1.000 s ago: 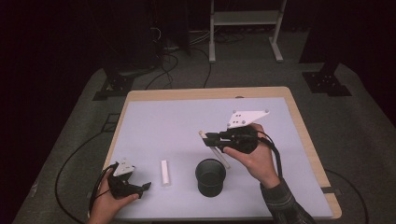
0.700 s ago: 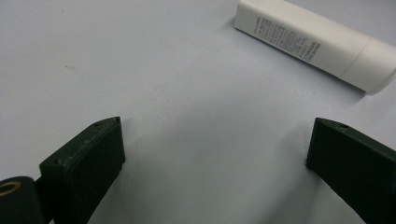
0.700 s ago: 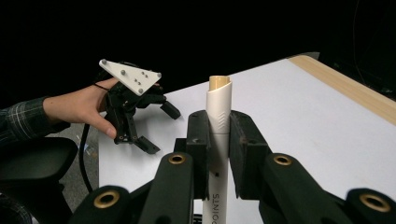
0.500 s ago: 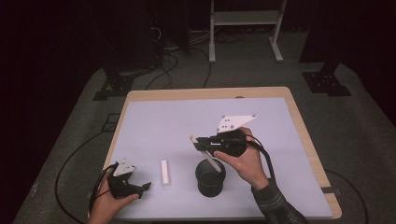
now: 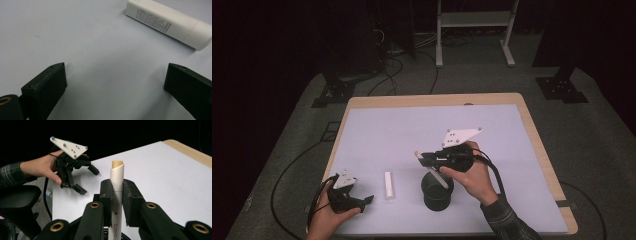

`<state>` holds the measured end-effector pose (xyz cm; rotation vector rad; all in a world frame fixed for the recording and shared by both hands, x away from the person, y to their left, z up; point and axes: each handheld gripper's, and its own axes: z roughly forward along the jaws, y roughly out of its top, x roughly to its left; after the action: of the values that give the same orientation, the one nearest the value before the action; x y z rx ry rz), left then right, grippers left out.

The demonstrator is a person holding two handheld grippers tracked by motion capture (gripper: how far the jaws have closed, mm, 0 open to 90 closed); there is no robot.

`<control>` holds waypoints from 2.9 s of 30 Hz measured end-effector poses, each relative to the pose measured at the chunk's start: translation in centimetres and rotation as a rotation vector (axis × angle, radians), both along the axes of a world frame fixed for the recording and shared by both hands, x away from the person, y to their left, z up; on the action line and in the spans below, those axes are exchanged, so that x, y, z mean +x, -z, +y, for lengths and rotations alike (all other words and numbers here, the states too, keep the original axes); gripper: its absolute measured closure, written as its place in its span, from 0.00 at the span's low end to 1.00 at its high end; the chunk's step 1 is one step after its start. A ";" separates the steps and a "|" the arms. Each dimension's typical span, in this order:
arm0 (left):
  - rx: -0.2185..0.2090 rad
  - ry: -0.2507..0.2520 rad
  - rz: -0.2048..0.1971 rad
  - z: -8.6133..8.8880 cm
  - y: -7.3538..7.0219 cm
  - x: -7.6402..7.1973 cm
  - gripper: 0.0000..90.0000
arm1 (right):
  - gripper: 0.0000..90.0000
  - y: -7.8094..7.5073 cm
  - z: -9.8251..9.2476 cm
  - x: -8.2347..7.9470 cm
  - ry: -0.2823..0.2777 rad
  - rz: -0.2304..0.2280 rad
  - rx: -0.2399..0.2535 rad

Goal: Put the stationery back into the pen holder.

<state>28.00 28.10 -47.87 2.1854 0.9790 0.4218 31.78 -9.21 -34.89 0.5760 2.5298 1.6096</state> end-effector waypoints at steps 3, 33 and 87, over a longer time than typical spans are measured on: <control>0.002 0.002 0.001 0.0 0.0 0.0 0.04 | 0.87 0.6 -0.1 0.1 -0.005 0.003 -0.012; 0.000 0.000 -0.004 0.0 0.0 0.0 0.04 | 0.87 3.5 -0.5 -0.3 -0.029 0.051 -0.047; 0.000 0.000 -0.004 0.0 0.0 0.0 0.04 | 0.83 2.9 -3.9 -0.7 0.036 0.039 -0.063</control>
<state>28.02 28.09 -47.88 2.1838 0.9771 0.4258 31.08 -13.11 -37.75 0.6485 2.5718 1.5160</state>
